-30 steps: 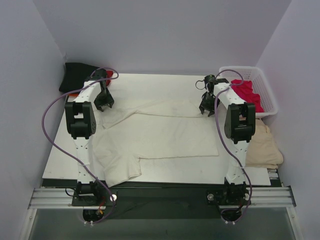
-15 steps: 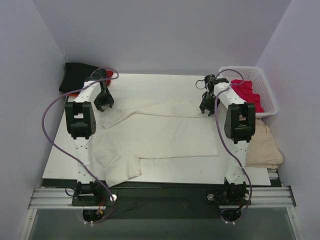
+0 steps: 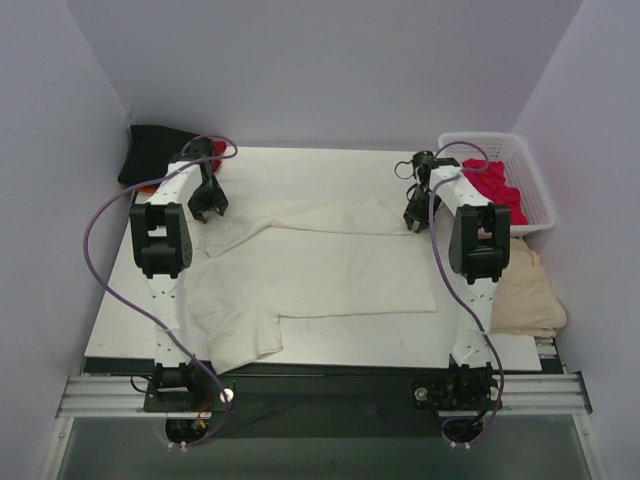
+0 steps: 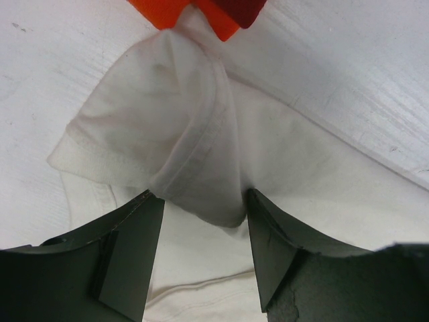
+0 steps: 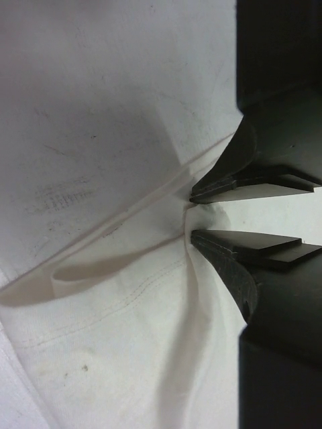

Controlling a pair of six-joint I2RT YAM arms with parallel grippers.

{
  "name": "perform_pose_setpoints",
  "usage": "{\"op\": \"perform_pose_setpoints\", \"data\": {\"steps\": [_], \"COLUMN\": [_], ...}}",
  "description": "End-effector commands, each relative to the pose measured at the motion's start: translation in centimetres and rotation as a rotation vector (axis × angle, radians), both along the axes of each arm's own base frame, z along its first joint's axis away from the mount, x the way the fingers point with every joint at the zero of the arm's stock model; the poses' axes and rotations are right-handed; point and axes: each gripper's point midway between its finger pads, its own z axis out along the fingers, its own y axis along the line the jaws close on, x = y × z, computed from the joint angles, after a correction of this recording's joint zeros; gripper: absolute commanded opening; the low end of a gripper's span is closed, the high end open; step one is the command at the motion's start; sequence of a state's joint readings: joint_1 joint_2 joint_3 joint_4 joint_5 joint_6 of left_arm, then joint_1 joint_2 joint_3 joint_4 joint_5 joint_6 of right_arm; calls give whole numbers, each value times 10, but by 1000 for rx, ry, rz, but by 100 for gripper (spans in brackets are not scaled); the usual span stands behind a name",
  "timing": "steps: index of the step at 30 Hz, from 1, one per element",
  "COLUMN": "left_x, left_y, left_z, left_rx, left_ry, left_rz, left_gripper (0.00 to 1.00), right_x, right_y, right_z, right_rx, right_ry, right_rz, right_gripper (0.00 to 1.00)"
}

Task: Fold and stack the t-shirts
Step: Fold the flattened tshirt in 1/3 of the way

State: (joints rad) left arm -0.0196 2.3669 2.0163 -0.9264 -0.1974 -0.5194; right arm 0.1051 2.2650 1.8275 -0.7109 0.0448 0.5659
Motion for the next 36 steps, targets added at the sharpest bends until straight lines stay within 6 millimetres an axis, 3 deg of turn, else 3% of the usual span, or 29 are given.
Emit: {"op": "perform_pose_setpoints", "data": {"steps": [1, 6, 9, 10, 14, 25, 27, 28, 36], "left_x": [-26, -26, -26, -27, -27, -24, -24, -25, -25], "left_y": [13, 11, 11, 11, 11, 13, 13, 26, 26], "left_z": [-25, -25, -25, -26, -25, -20, -20, -20, -19], "left_rx": [30, 27, 24, 25, 24, 34, 34, 31, 33], "left_ry": [122, 122, 122, 123, 123, 108, 106, 108, 106], "left_rz": [-4, -5, -5, -5, -4, 0, 0, 27, 27], "left_gripper": [63, 63, 63, 63, 63, 63, 63, 63, 63], "right_x": [-10, -19, -22, -22, -21, -12, -11, -10, 6], "right_y": [0, 6, 8, 8, 10, 22, 20, 19, 11], "right_z": [-3, -8, -9, -8, 3, 71, 80, 84, 118], "right_rx": [2, 2, 1, -2, -33, -115, -120, -123, -175], "right_ry": [49, 71, 78, 76, 53, -79, -95, -104, -185], "right_rz": [14, 31, 31, 31, 38, 85, 83, 81, 82], "right_gripper": [26, 31, 13, 0, 0, 0, 0, 0, 0]}}
